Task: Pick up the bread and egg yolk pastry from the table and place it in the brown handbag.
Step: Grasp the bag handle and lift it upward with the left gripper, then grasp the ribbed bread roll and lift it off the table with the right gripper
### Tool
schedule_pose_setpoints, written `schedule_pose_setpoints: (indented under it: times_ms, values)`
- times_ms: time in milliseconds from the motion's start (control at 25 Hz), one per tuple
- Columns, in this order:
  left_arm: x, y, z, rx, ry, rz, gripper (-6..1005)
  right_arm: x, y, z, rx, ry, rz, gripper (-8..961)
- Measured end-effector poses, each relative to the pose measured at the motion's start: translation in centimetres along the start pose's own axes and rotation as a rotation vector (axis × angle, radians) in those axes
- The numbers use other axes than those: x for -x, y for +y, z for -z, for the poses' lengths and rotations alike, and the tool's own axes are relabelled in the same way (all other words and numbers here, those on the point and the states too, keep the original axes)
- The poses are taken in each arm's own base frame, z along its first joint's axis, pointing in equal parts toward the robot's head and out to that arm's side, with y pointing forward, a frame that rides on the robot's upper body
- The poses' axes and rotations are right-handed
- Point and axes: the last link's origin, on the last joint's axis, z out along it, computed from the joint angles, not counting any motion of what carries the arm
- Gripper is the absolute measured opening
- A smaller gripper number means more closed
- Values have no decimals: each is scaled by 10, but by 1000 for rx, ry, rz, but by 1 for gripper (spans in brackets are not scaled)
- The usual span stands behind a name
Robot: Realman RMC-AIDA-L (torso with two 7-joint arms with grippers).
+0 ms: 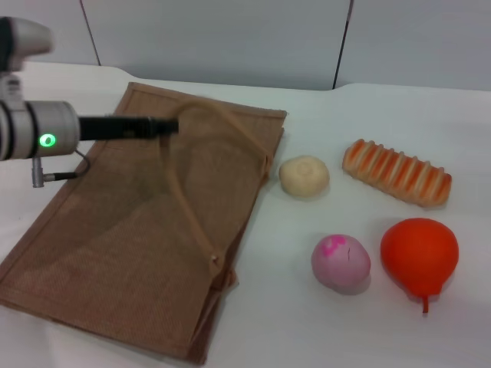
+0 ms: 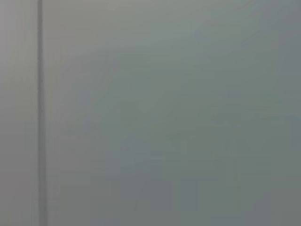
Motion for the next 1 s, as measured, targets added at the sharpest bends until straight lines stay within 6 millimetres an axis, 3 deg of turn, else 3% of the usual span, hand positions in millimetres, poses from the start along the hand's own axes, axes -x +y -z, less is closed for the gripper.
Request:
schedule_pose_setpoints:
  times_ms: [400,760,1000]
  values:
    - [10,26,54,287,478,-165,126,-5,36,-29,433,219,8,813]
    - [21,29,80,323,685,-159,123,-17,56,-61,628,540,136,808]
    - [27,31,90,345,766,-163,123,-26,69,-71,696,687,236,804]
